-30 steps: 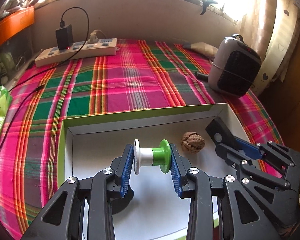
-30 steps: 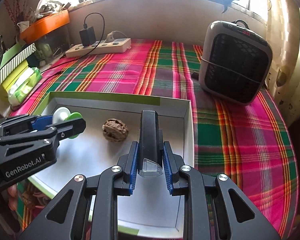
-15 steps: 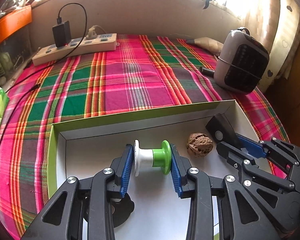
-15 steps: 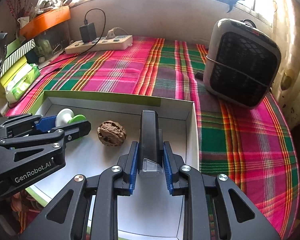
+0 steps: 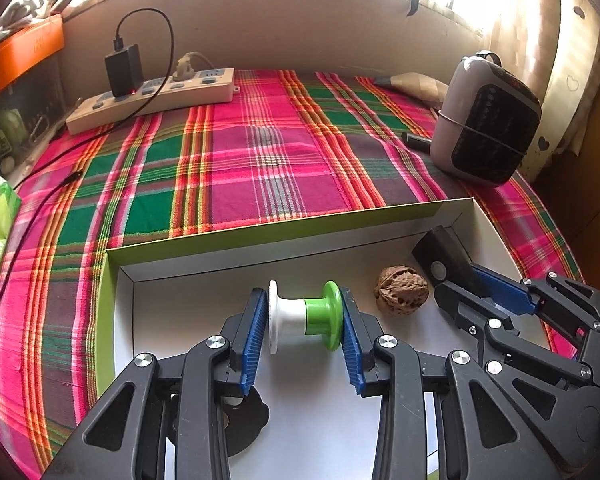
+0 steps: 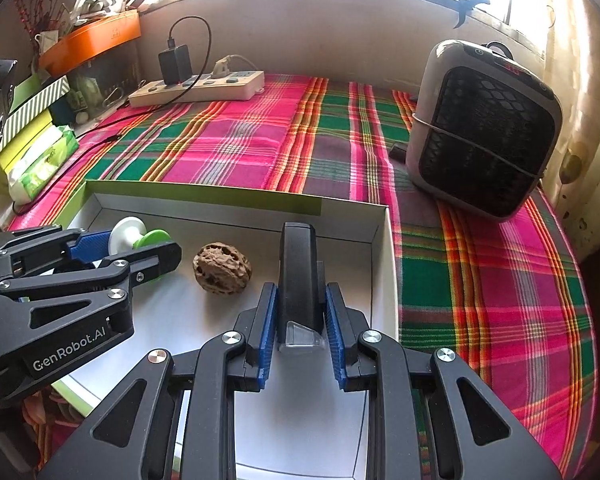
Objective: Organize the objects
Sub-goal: 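Open the right gripper to release the gadget while the left gripper releases the spool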
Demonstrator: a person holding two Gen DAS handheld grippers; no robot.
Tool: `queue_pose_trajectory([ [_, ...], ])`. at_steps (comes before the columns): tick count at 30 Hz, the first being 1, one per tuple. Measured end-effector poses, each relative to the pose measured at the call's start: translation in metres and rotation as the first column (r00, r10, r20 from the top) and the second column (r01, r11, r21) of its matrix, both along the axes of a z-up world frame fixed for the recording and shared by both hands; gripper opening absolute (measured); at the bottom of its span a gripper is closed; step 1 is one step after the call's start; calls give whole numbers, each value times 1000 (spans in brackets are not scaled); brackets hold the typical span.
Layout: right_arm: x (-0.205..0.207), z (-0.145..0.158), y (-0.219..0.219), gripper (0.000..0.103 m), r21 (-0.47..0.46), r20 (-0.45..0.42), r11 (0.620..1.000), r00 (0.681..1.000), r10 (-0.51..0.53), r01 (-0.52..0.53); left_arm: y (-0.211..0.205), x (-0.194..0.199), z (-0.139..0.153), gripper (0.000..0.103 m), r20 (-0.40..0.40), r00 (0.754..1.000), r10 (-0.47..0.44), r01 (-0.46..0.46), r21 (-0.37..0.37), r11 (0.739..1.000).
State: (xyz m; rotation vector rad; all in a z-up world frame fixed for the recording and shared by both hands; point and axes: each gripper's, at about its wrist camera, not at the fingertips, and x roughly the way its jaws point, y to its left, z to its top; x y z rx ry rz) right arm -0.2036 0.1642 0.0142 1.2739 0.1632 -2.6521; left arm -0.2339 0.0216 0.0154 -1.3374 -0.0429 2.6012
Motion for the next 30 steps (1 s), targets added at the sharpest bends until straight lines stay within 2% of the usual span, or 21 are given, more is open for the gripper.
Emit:
queue_pose_trajectory([
  [9,1,2,2,25,-8,-4,1000,1000,-7,7,-1,2,0,34,1,1000,4,-4,-3,1000],
  [11,2,4,2,28,-13,-10,1000,1000,-5,5,-2,4,1,34,-5,1000,9,-9,3,1000],
  [13,4,5,1,36,-16,-14,1000,1000,-2,2,-2,6,4,34,-16,1000,4,-4,7,1000],
  [30,34,24,-2,37,-7,-77,1000,997,-10,10,-5,41,25,35,-67,998,-6,7,19,1000],
])
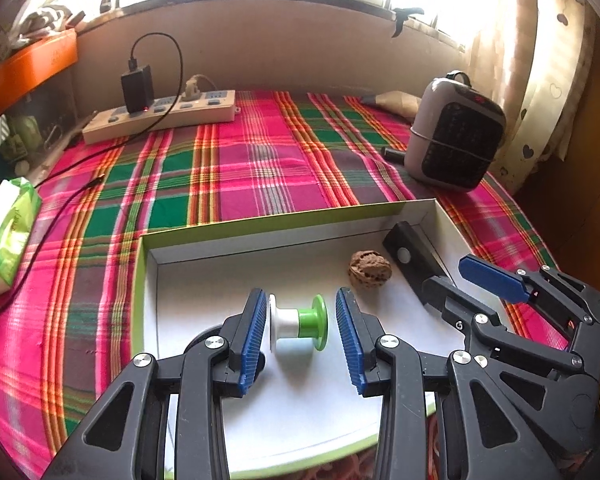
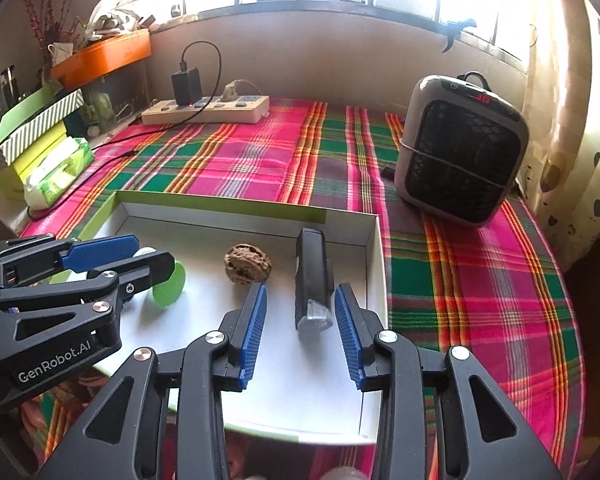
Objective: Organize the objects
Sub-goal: 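Open the right gripper to release the gadget while the left gripper releases the spool, then move both tools back toward the walnut and white caps beside the lid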
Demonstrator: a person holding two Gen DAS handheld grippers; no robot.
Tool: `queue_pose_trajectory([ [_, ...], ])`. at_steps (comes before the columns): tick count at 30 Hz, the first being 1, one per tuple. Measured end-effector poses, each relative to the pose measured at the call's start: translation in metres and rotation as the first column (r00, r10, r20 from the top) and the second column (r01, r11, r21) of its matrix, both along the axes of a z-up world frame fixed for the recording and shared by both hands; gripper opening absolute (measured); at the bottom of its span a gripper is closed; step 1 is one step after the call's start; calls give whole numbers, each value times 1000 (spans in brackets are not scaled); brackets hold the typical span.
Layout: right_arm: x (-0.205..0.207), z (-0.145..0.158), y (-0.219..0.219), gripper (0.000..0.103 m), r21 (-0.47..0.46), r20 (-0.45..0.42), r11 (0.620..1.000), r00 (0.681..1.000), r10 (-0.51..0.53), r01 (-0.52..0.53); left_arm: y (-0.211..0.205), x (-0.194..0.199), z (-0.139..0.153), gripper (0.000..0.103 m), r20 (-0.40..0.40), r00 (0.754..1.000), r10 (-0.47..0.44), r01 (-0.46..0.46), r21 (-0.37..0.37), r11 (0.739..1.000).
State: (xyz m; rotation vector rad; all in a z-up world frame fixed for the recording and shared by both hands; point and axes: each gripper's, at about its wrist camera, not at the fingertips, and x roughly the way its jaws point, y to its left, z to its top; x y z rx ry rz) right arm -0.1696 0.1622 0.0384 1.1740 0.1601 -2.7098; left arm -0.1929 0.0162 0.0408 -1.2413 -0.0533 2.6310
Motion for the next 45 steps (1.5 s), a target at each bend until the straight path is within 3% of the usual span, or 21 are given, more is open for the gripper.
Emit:
queue_pose_trajectory([
  [12,37,14,-5,37,35,-71,999,997,-12,15,-11,38,10,35,-33,999,10,-10,12,1000],
  [17,65,29,-10,37,99,-192,992,980,-54,74,-17,59,16,35,-61,998,21,-20,24,1000],
  [24,90,47,-10,37,99,-278,989,958,-76,107,-22,82,19,35,-81,996,30,-28,33,999],
  [45,126,41,-9,37,94,-277,991,958,-70,100,-25,122,11,35,-86,996,27,-24,30,999],
])
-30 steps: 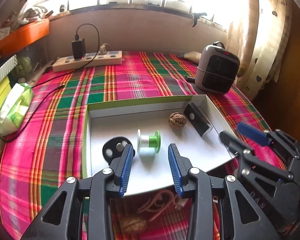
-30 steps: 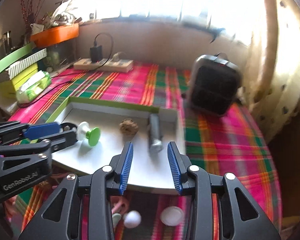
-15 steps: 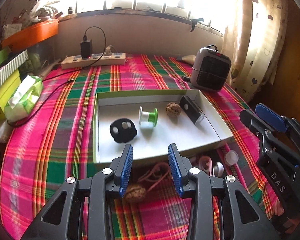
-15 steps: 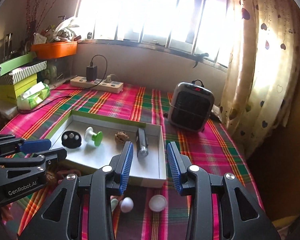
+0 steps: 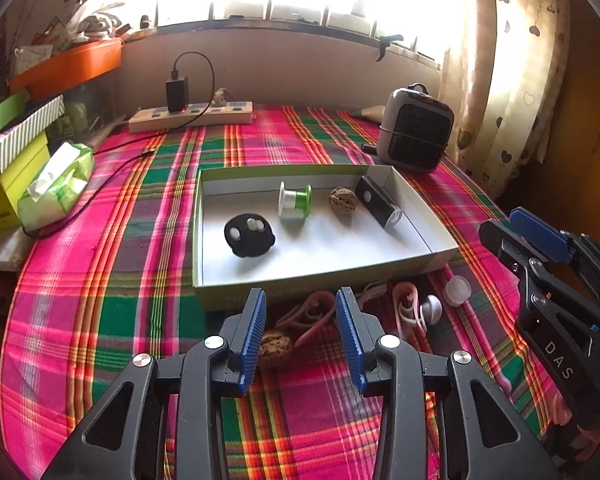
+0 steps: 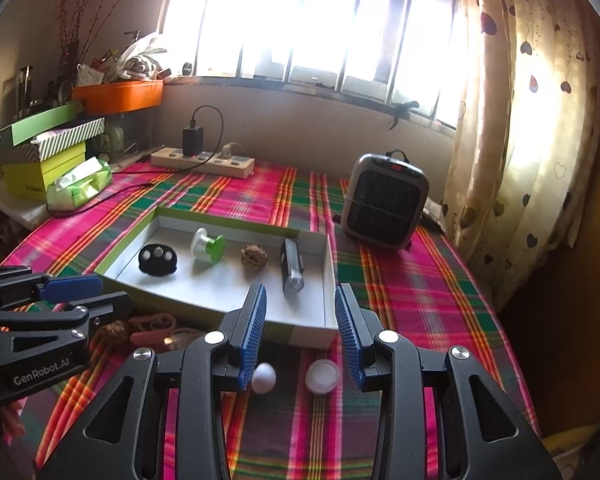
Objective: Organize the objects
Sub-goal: 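Move both tools back toward the walnut and white caps beside the lid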
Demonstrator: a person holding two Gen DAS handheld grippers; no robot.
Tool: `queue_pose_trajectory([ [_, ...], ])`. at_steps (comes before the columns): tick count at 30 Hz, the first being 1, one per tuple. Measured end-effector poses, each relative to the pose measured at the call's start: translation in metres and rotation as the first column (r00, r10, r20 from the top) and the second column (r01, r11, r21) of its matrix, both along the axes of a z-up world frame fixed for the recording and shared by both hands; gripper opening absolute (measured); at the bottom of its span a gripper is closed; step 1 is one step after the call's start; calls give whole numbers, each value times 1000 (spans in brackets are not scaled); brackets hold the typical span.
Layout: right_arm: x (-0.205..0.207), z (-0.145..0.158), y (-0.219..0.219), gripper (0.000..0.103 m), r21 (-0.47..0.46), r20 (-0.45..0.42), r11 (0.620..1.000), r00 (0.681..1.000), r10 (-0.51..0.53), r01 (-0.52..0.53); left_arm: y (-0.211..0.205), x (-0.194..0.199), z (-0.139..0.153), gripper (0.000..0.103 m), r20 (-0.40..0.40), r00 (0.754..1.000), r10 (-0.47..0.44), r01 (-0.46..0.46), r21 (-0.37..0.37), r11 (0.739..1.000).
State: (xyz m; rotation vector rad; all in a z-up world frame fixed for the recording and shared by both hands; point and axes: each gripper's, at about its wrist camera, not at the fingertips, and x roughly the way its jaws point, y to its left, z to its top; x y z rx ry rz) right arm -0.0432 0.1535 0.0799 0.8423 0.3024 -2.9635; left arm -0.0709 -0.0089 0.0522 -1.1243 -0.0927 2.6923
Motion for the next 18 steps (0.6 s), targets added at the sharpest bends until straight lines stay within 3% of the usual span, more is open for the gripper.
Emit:
queue_pose_trajectory([
  [18,10,-30,20,37,-67,115,998,993,-6,14,-15,12,-23,40,44,999,-14,14,20,1000],
])
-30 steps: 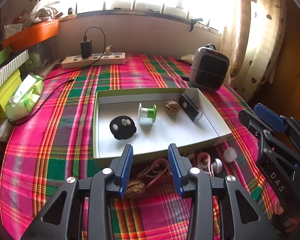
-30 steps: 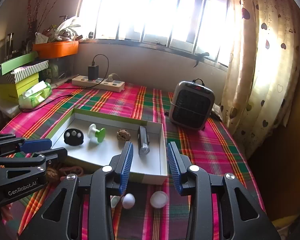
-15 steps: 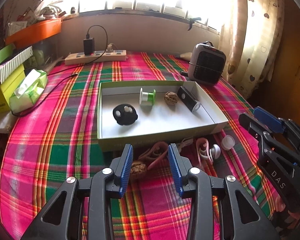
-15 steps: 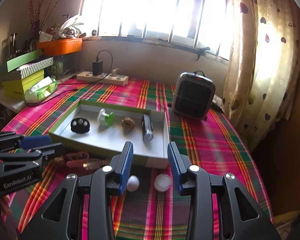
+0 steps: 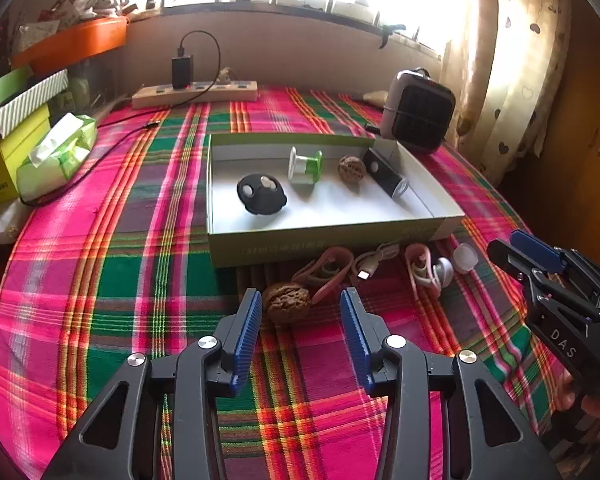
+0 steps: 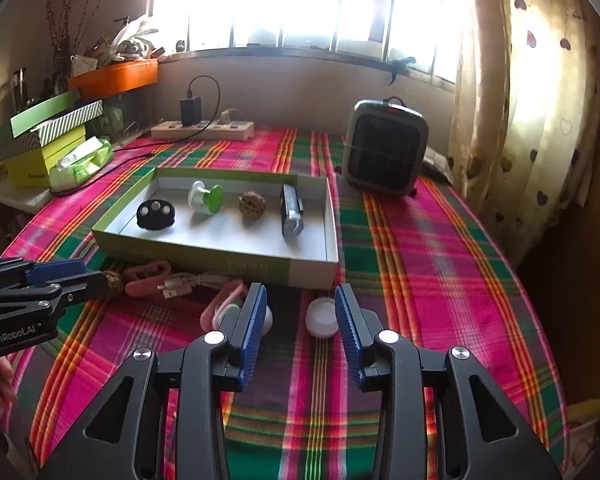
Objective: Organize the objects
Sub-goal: 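Move both tools back toward the walnut and white caps beside the lid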
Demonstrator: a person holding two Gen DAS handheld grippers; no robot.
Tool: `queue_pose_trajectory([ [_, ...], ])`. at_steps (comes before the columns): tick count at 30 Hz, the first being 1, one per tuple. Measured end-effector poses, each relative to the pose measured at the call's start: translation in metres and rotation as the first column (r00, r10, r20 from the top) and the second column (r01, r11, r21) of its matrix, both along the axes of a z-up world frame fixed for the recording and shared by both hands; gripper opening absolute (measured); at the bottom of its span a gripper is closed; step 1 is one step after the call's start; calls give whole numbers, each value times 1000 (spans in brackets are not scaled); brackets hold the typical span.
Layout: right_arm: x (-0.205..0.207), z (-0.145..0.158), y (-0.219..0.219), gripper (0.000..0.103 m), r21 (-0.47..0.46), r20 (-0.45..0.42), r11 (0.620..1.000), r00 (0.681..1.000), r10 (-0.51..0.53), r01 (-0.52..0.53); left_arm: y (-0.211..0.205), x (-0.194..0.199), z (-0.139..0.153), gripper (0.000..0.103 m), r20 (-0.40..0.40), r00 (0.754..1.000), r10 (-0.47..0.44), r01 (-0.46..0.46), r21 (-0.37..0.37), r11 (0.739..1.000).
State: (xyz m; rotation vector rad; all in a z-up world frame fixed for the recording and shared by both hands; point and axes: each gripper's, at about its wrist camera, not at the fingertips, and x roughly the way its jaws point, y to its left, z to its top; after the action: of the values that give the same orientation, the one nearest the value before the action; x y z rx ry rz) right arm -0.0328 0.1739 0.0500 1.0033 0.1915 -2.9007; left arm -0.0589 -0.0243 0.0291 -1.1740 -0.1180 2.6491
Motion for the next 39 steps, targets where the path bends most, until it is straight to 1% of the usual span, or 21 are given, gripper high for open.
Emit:
queue_pose_trajectory([
  [3,0,-5,4,37,-12,19,1000,1000,-6,7,0,-2,-4,40,8,1000,-7,7,-7,1000],
  [7,-1,-9,8,37,-11,39,1000,999,-16,16,0,-8,-9,40,22,1000,-10,11,-34,999],
  [12,-3,-13,13,37,-15,50,999,998,-27,28,-2,-14,-13,41,27,1000,-4,5,-41,999],
  [19,-7,-18,23,37,-32,74,998,996,-45,48,-6,-21,-17,41,41,999,7,-5,-28,1000],
  [23,-11,-22,29,37,-66,101,996,994,-45,51,-6,-25,-18,41,49,999,4,-3,-27,1000],
  [26,-14,-26,34,37,-75,119,995,992,-50,59,-7,-26,-20,41,54,999,6,-5,-28,1000],
  [29,-17,-28,35,37,-87,133,995,990,-37,49,-7,-27,-23,41,64,998,7,-5,-33,999],
  [30,-19,-29,35,40,-91,137,995,990,-31,44,-7,-28,-23,41,64,998,8,-6,-33,999],
  [31,-20,-31,35,46,-95,143,995,989,-29,43,-7,-28,-23,41,64,998,6,-4,-32,999],
  [32,-22,-31,35,48,-99,147,994,989,-29,44,-7,-28,-23,41,64,998,5,-3,-32,999],
  [35,-27,-35,37,48,-125,171,991,985,-24,45,-7,-29,-23,41,65,998,2,0,-32,999],
  [39,-34,-37,40,48,-128,190,990,981,-31,56,-6,-31,-23,41,65,998,-3,6,-43,999],
])
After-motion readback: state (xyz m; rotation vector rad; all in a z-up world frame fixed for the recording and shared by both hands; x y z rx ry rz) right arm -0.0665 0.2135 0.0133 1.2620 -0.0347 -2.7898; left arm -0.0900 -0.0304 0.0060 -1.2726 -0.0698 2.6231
